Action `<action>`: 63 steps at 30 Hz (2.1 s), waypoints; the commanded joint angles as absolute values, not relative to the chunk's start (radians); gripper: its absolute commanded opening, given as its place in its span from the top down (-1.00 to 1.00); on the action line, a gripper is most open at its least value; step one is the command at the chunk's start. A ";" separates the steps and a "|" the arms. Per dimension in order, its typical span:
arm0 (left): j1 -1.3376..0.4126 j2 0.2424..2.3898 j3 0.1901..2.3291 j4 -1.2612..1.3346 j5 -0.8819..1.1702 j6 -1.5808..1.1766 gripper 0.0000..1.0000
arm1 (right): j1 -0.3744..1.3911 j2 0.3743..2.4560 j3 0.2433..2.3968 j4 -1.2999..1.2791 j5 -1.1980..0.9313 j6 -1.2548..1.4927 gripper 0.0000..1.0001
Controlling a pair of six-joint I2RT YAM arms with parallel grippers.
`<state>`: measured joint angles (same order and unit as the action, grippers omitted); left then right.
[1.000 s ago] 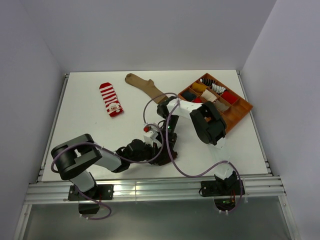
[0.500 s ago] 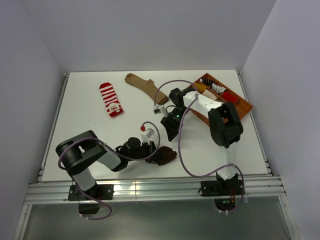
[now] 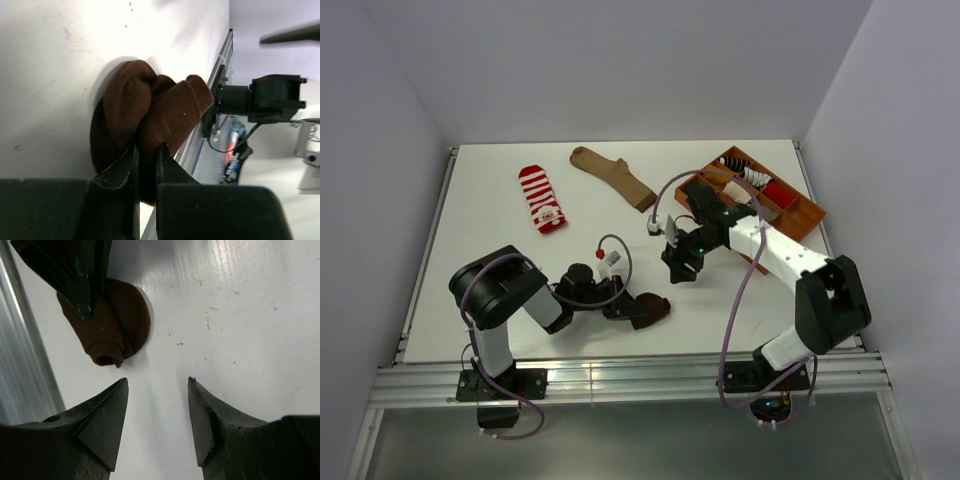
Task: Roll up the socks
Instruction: Roll the sock at the center of the board.
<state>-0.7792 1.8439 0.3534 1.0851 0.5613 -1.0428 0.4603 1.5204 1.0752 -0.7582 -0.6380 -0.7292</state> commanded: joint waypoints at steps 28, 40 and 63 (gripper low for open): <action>-0.669 1.917 0.449 0.670 0.703 -1.037 0.99 | 1.046 1.249 0.601 -0.202 -0.160 -0.828 -0.31; -0.663 1.913 0.460 0.643 0.710 -1.014 0.99 | 1.049 1.385 0.672 -0.256 -0.155 -0.816 0.31; -0.627 1.695 0.465 0.549 0.574 -0.908 0.25 | 1.046 1.537 0.788 -0.486 -0.233 -0.813 0.62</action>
<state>-0.6518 1.7321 0.4763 0.6086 0.6868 -0.9741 1.0443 1.4849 0.7933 -0.3676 -0.1730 -0.8284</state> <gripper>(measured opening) 0.362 0.284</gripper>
